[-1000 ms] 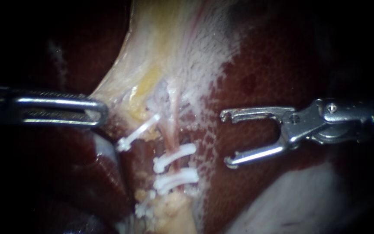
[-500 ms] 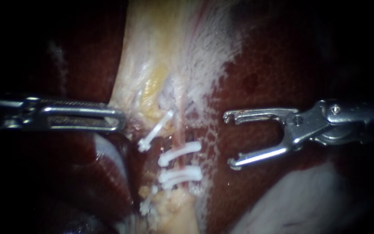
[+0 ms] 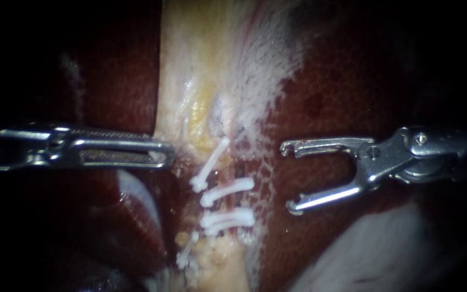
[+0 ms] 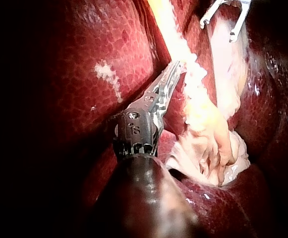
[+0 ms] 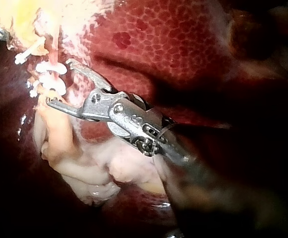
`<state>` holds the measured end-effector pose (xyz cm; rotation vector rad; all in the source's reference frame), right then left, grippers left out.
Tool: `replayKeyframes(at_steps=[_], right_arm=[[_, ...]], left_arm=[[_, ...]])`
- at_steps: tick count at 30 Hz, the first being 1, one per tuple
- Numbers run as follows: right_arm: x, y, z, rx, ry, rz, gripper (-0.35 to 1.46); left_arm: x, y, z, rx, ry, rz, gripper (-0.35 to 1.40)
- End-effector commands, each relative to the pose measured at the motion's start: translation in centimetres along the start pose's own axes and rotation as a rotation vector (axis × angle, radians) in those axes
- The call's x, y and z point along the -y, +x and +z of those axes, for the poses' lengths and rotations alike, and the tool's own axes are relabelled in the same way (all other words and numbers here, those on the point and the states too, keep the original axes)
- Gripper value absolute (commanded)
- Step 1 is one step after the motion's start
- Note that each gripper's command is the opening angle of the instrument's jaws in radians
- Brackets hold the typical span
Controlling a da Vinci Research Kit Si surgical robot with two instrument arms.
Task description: Going back third clip right tube
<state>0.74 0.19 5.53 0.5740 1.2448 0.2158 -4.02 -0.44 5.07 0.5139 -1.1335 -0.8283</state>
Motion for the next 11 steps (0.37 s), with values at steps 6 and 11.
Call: replayKeyframes(at_steps=[6,11], right_arm=[[0.00,0.00,-0.01,0.000,0.000,0.000,0.60],[0.00,-0.01,-0.02,0.000,0.000,0.000,0.60]], left_arm=[[0.00,0.00,0.00,0.000,0.000,0.000,-0.35],[0.00,0.00,0.00,0.000,0.000,0.000,-0.35]])
